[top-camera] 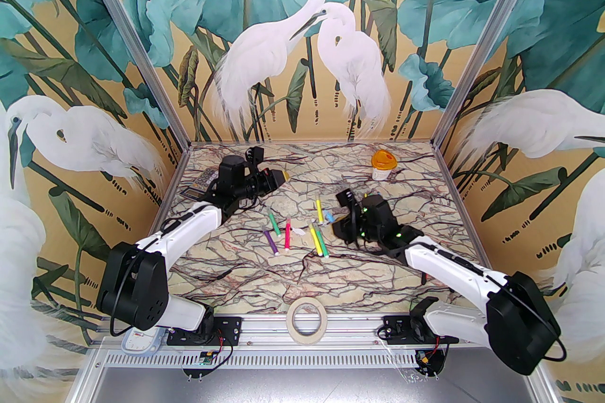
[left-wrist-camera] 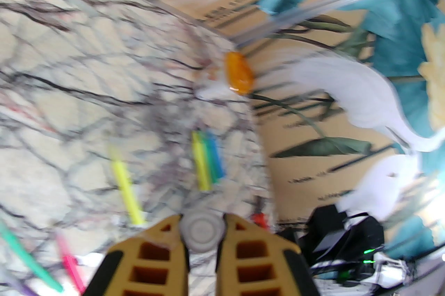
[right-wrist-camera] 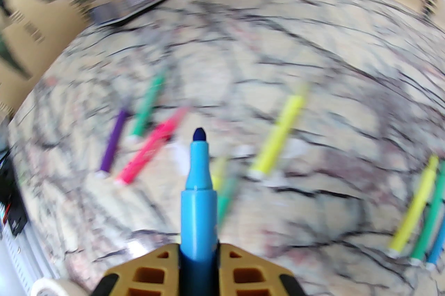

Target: Open the pen caps

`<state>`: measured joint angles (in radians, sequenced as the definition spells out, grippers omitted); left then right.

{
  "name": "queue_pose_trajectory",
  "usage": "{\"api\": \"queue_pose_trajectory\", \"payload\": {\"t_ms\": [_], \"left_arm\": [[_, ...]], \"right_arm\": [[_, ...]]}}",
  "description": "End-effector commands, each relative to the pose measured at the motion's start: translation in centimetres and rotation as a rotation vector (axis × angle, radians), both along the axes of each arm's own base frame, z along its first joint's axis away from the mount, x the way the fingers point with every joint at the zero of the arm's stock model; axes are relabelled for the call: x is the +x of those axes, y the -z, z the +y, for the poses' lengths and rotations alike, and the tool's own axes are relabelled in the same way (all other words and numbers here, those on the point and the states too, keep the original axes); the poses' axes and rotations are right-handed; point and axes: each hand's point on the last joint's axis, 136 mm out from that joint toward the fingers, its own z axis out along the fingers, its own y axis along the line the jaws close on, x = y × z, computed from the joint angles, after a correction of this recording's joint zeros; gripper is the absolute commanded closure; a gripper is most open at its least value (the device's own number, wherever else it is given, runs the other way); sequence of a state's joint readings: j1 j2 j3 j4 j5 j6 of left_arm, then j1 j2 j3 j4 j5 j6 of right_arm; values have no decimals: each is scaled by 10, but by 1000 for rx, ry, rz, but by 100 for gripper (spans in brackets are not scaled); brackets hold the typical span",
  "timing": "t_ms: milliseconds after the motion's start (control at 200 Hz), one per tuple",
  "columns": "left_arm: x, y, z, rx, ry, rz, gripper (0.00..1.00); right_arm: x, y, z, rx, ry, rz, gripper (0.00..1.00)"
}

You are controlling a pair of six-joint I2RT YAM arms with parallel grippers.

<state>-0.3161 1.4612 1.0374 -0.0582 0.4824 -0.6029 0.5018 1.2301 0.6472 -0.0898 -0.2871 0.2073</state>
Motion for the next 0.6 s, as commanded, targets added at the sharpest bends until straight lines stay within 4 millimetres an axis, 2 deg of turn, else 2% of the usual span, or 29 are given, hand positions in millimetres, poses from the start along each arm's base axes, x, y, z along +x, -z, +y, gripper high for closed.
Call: {"api": "queue_pose_trajectory", "payload": {"t_ms": [0,130,270,595], "left_arm": [[-3,45,35,295,-70,95,100],[1,63,58,470,-110,142,100],[8,81,70,591,-113,185,100],[32,135,77,741,-79,304,100]], "right_arm": [[32,-1,-27,-25,176,19,100],[58,11,-53,-53,317,76,100],[78,32,-71,-150,420,112,100],[111,62,-77,-202,508,174,100]]}}
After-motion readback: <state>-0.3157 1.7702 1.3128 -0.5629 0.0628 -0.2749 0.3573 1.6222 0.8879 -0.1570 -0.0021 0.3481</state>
